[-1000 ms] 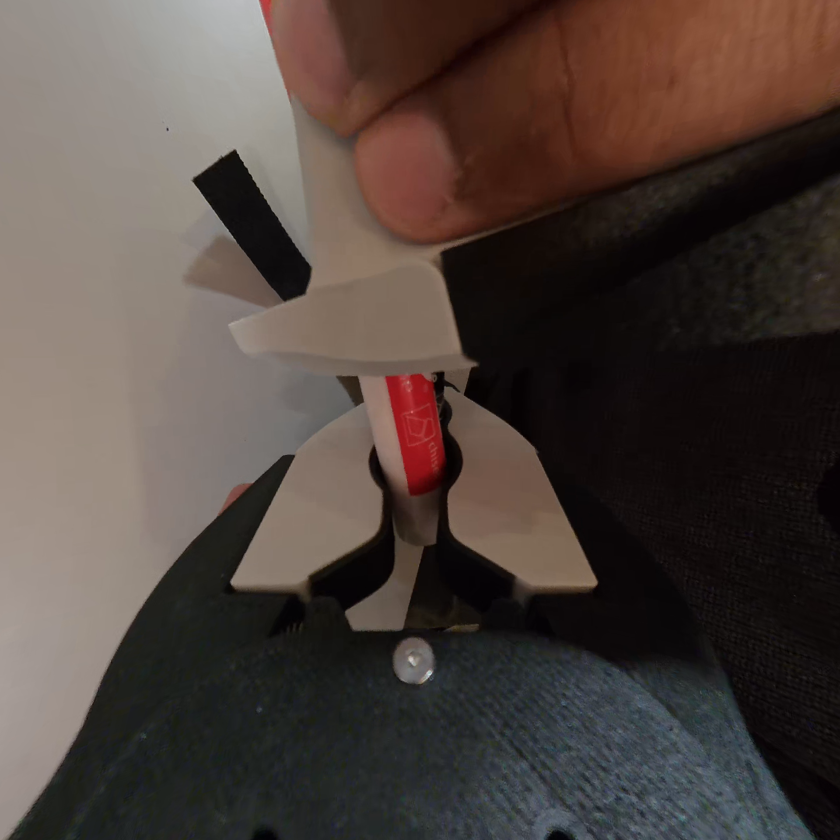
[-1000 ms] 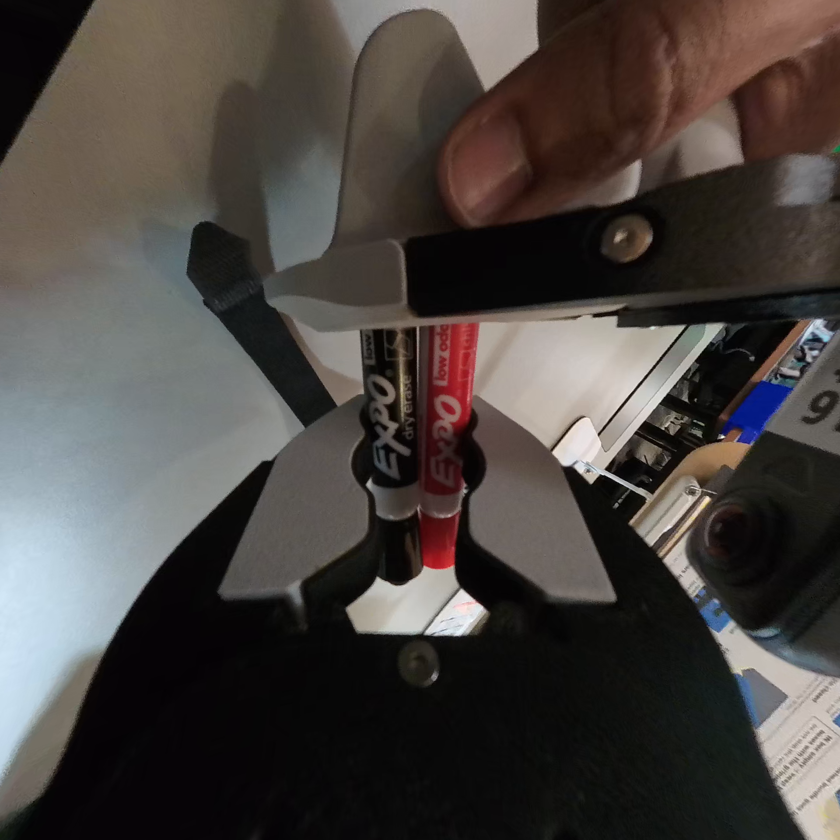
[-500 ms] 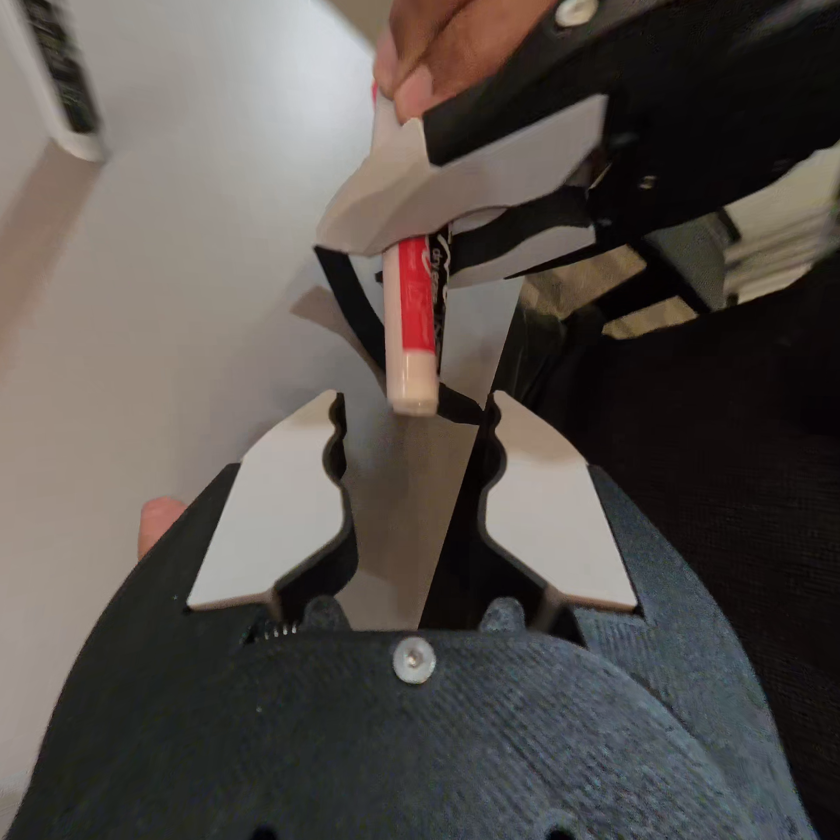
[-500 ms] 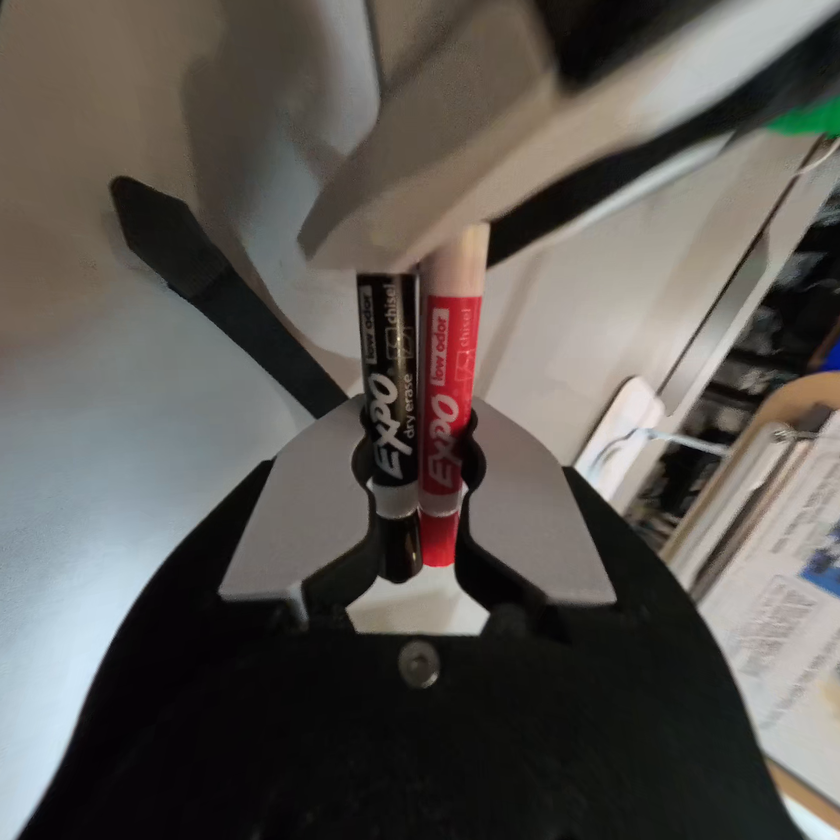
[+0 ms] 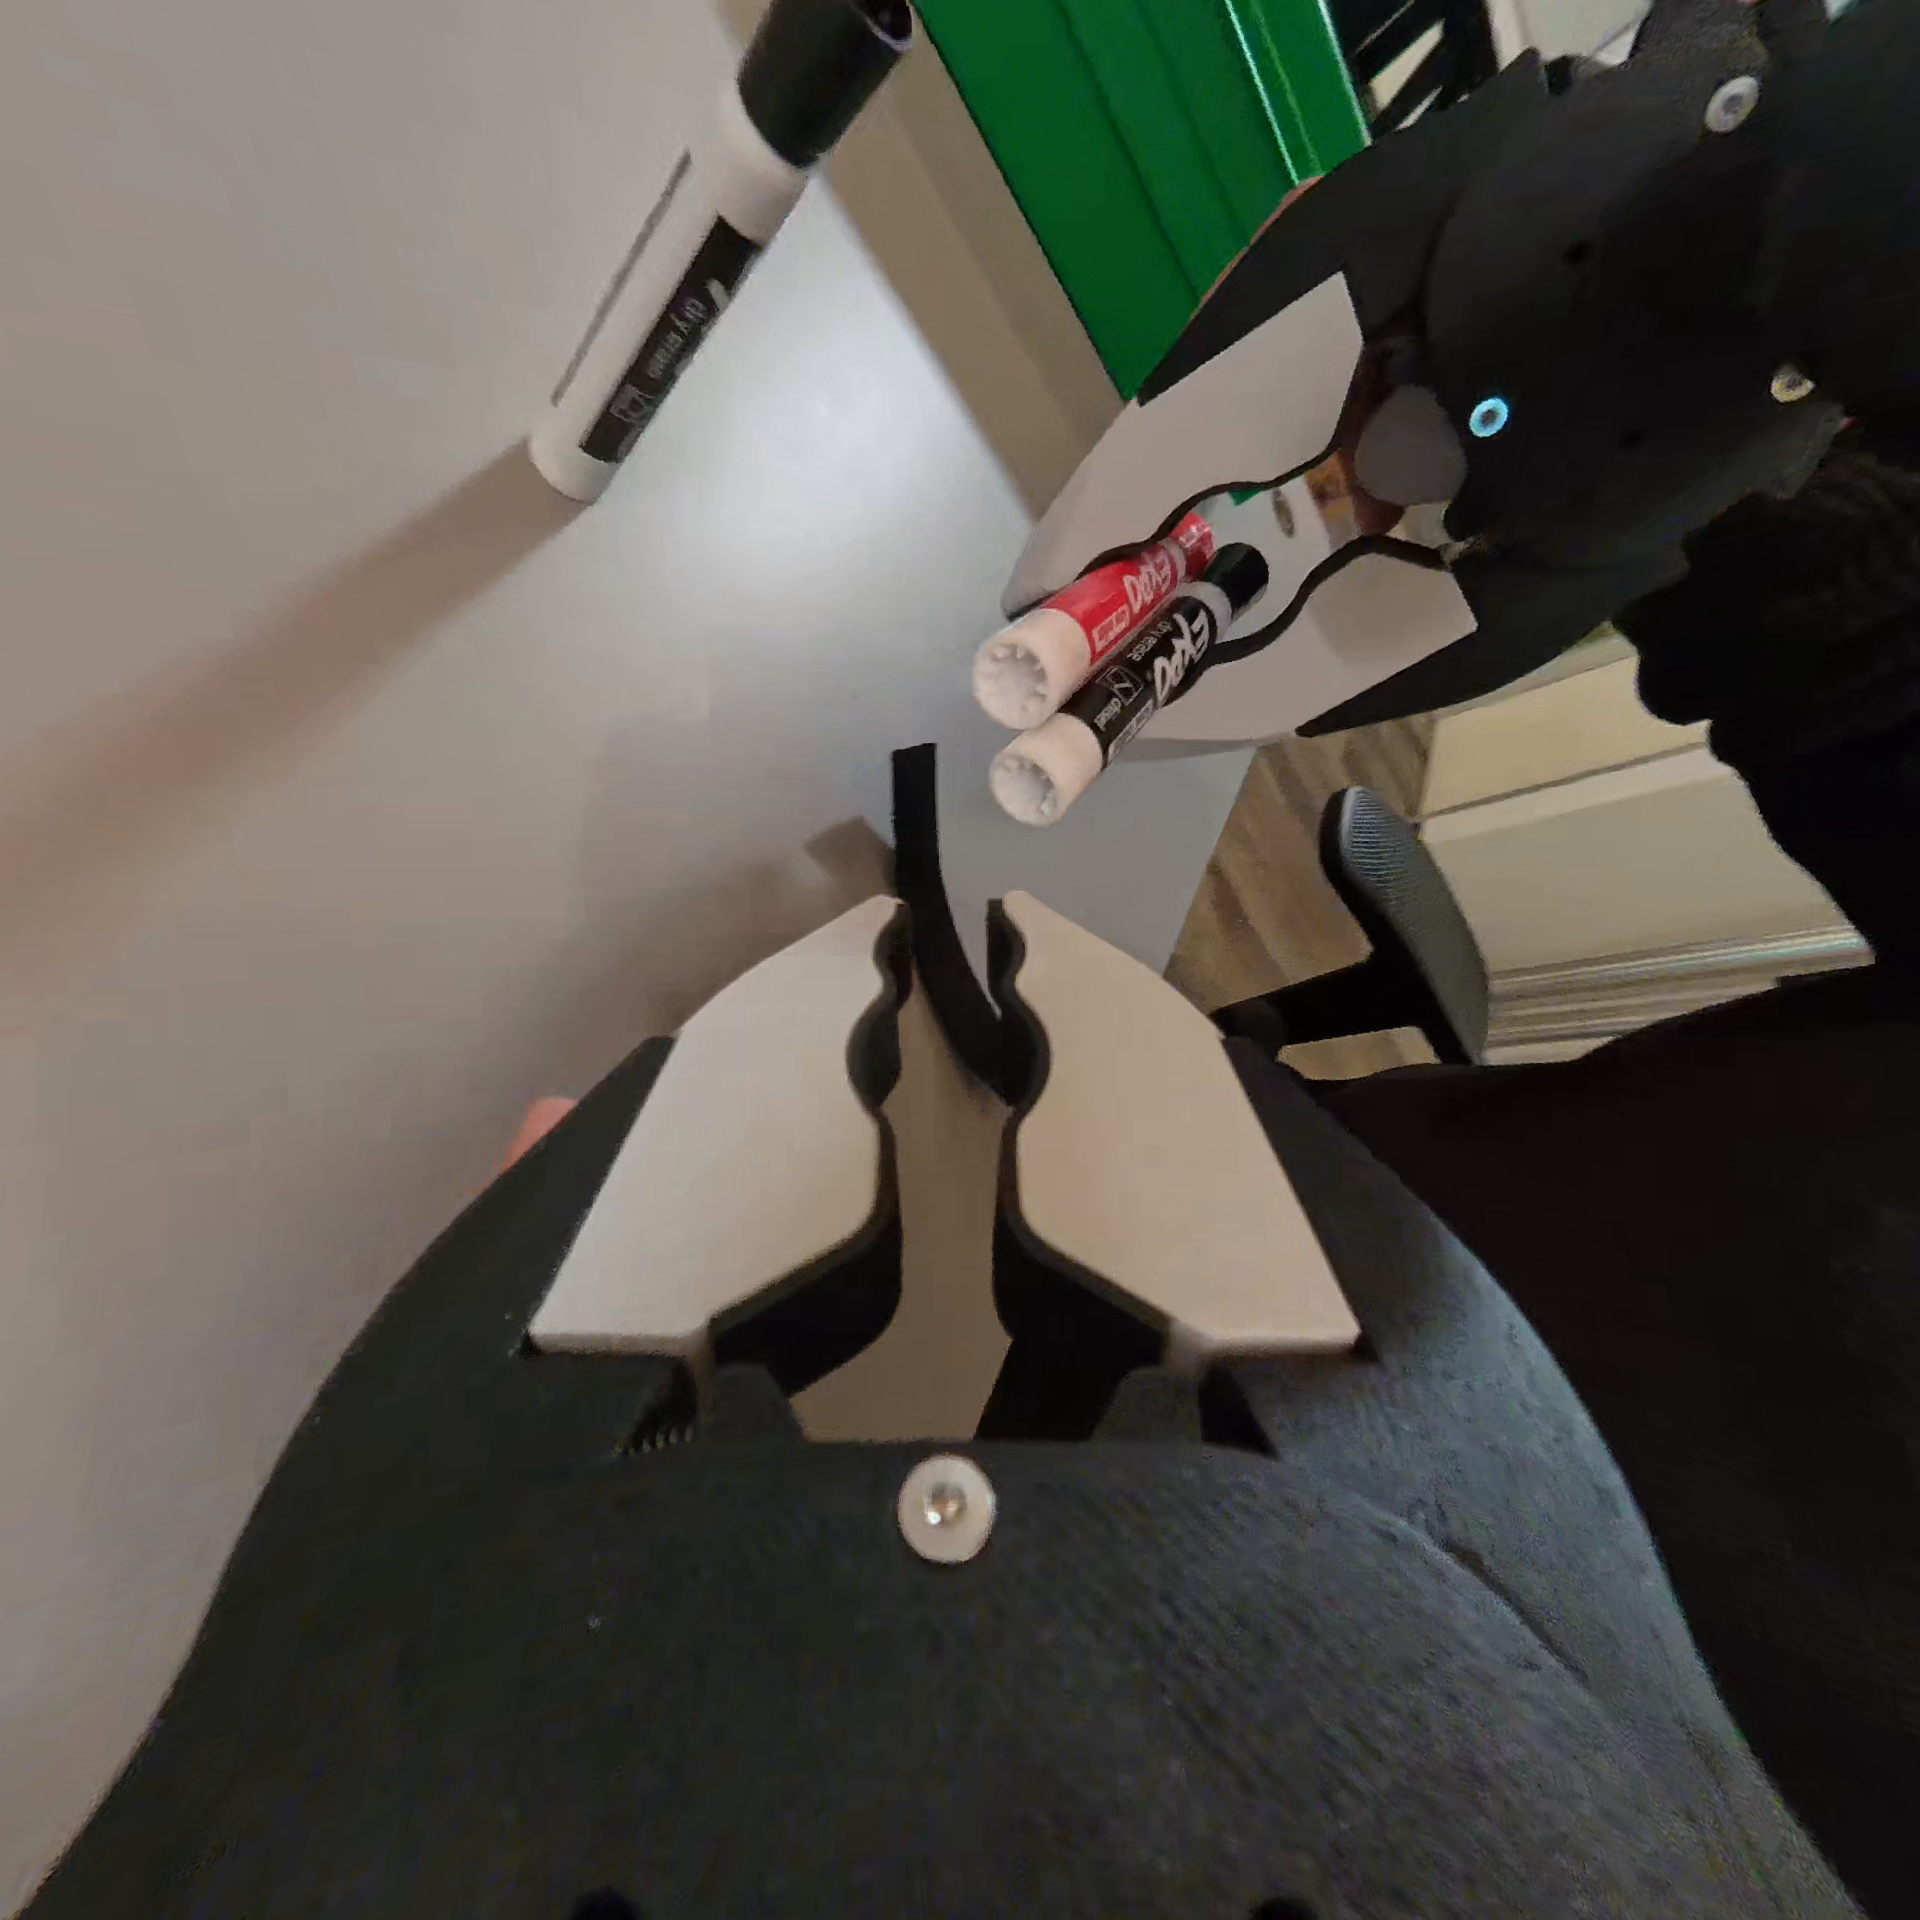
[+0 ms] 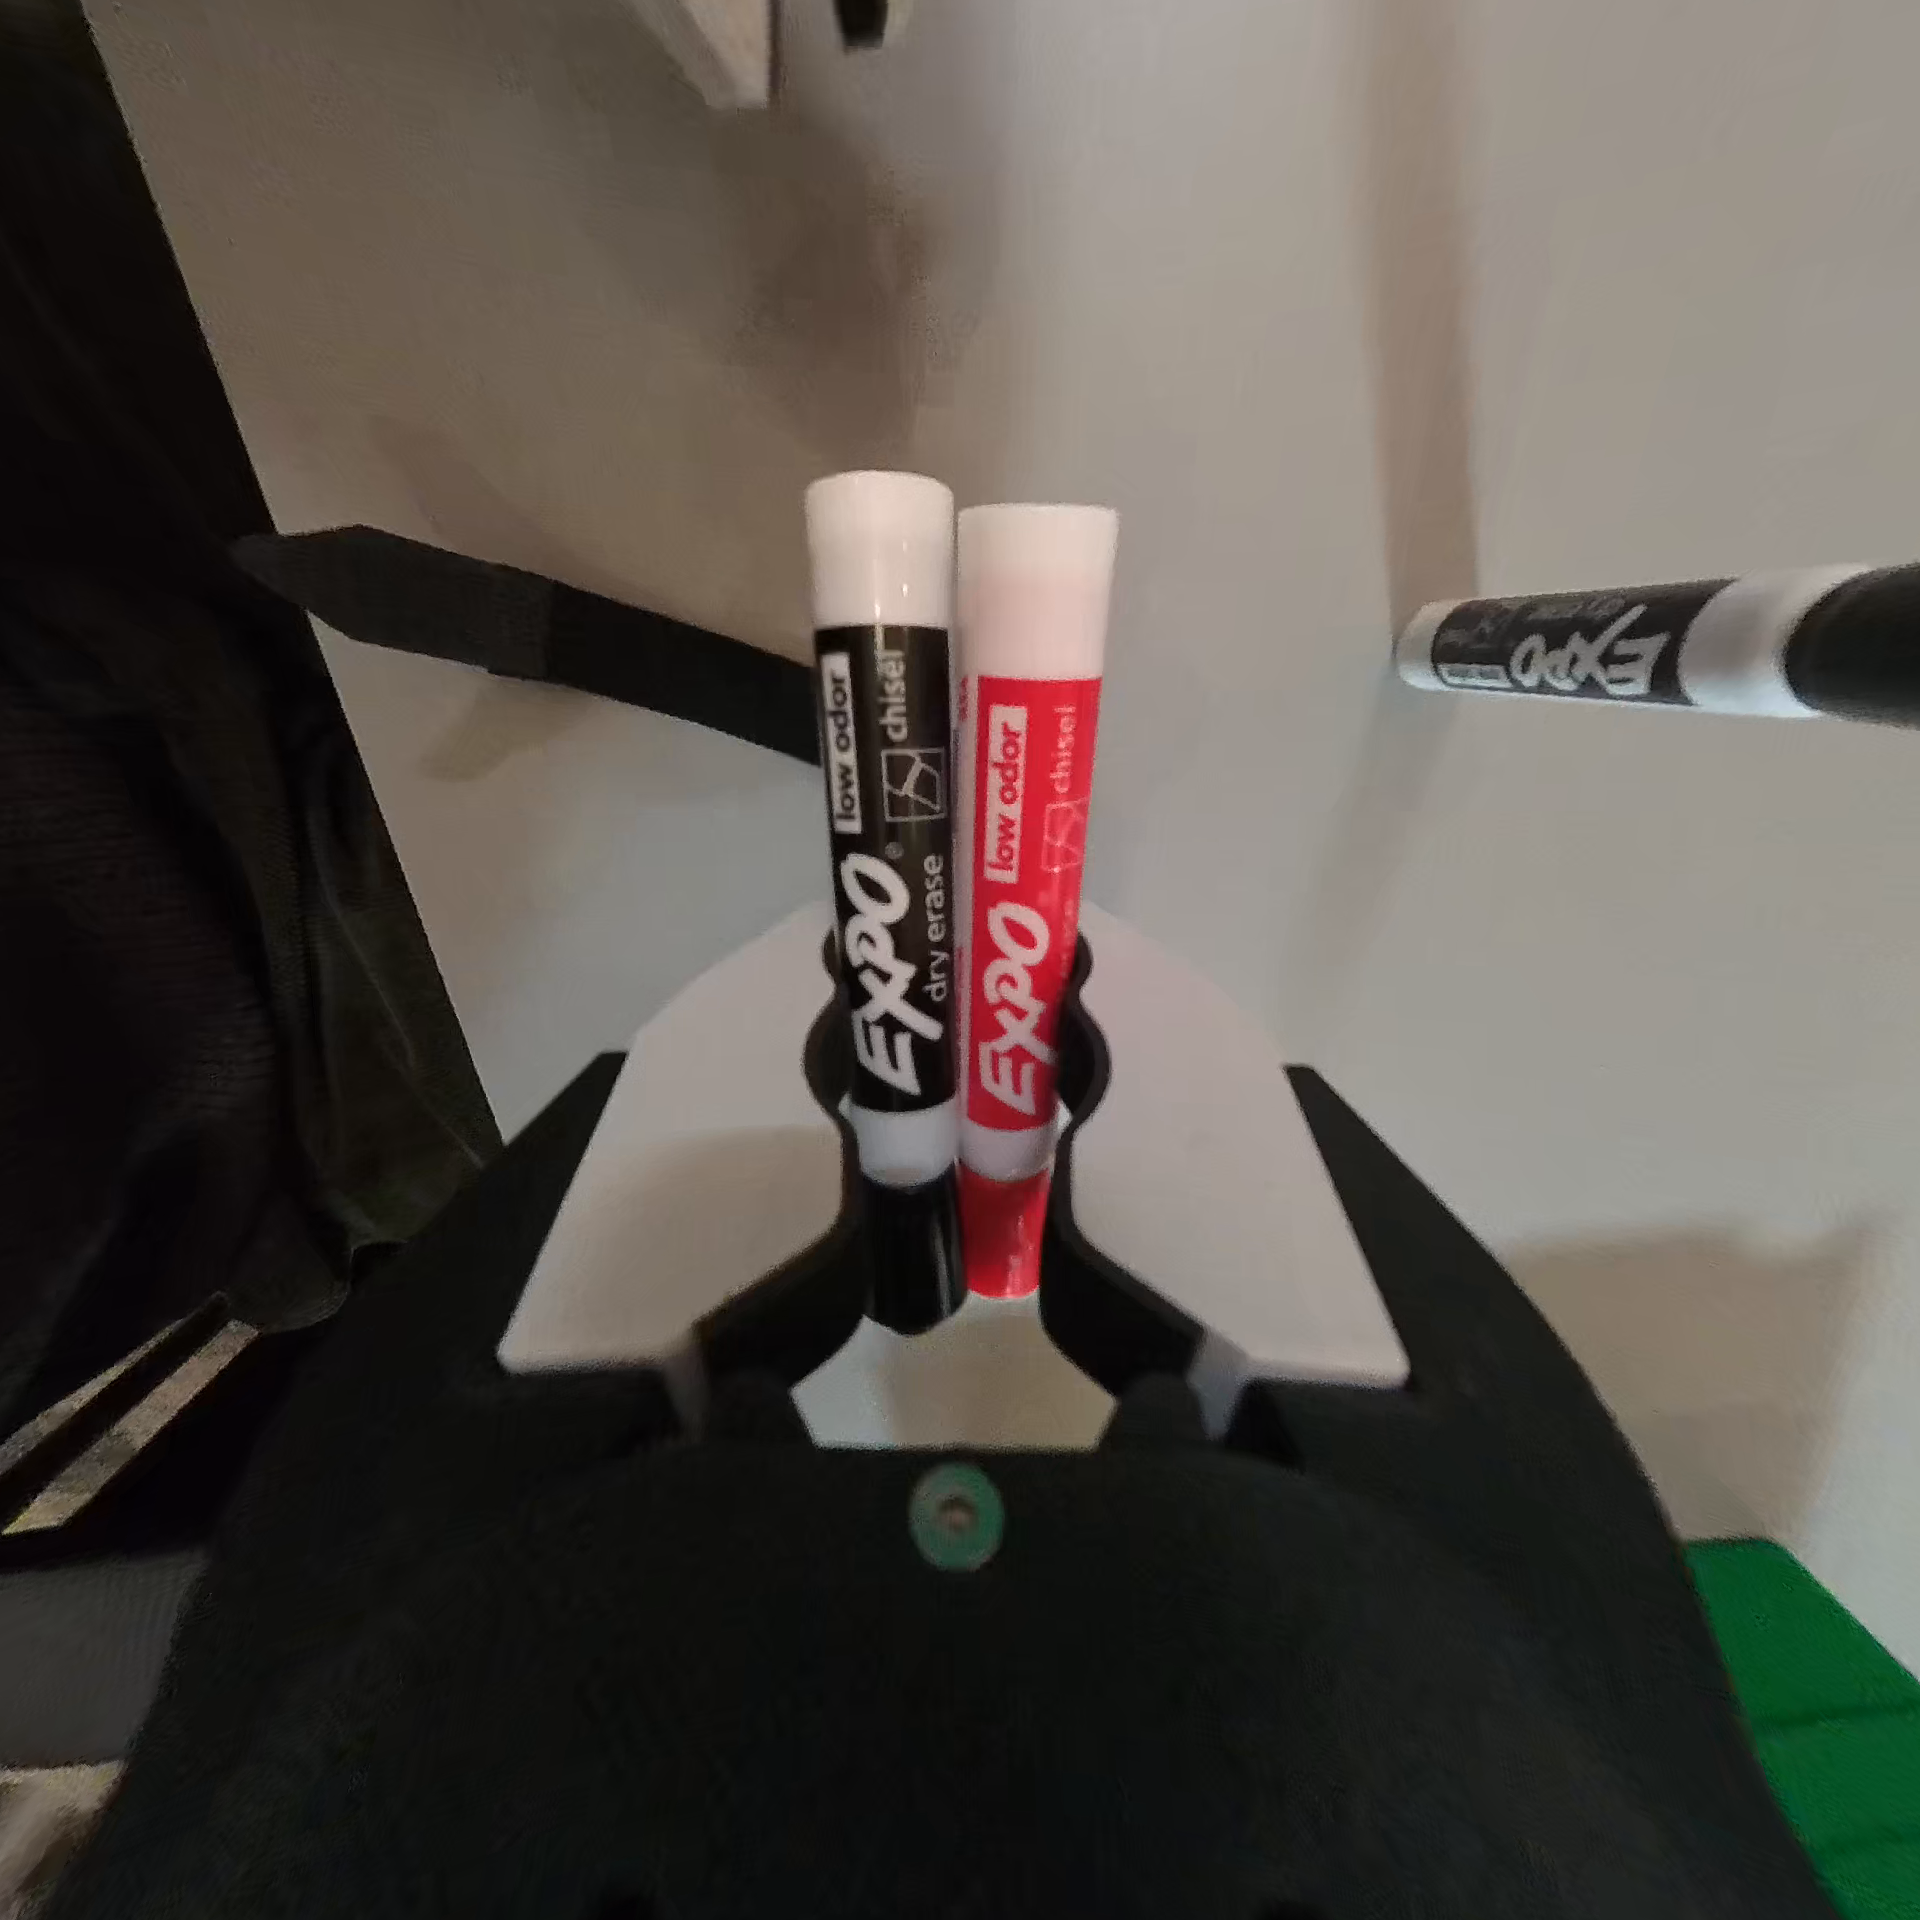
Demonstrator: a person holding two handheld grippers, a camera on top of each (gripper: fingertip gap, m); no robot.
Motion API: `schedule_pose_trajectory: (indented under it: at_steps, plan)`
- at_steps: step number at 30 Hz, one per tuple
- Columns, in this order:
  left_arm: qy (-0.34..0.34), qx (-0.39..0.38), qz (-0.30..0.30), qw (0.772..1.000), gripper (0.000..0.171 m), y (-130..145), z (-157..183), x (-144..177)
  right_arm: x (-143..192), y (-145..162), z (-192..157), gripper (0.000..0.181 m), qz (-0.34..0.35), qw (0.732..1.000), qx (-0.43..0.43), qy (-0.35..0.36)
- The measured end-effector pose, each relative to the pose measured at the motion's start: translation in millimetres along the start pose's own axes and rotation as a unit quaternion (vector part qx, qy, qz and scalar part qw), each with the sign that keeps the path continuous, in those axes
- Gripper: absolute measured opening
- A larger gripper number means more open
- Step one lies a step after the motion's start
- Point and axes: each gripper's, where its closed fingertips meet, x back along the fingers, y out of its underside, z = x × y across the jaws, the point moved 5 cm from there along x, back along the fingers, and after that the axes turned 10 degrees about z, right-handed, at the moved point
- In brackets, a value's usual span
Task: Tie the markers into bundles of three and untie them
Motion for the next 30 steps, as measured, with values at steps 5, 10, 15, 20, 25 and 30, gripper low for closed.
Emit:
schedule_pose_trajectory:
  at_steps: [5,10,15,20,25,30]
  plan:
    - [0.009,0.012,-0.021,1.0,0.019,10.5,0.4,-17.0,4.4,-0.2,-2.0,0.036,-0.036,0.999,0.014,0.0]
    - [-0.008,-0.008,0.026,1.0,0.029,-0.1,-2.3,-10.3,8.5,-4.8,1.9,0.036,-0.054,0.998,0.024,-0.002]
    - [-0.057,-0.034,0.077,0.995,0.031,-10.9,-11.9,0.5,13.4,-7.4,8.8,0.036,-0.043,0.999,0.021,0.01]
    - [-0.077,-0.047,0.106,0.99,0.034,-17.2,-17.2,4.7,21.5,-3.3,16.8,0.036,-0.036,0.999,0.007,0.014]
    - [-0.091,-0.049,0.113,0.988,0.034,-17.9,-20.0,8.4,30.4,-10.7,14.9,0.036,0.009,1.0,-0.012,-0.015]
    - [-0.096,-0.045,0.12,0.987,0.034,-18.0,-22.0,10.7,25.8,-5.9,9.8,0.036,-0.008,1.0,0.001,-0.02]
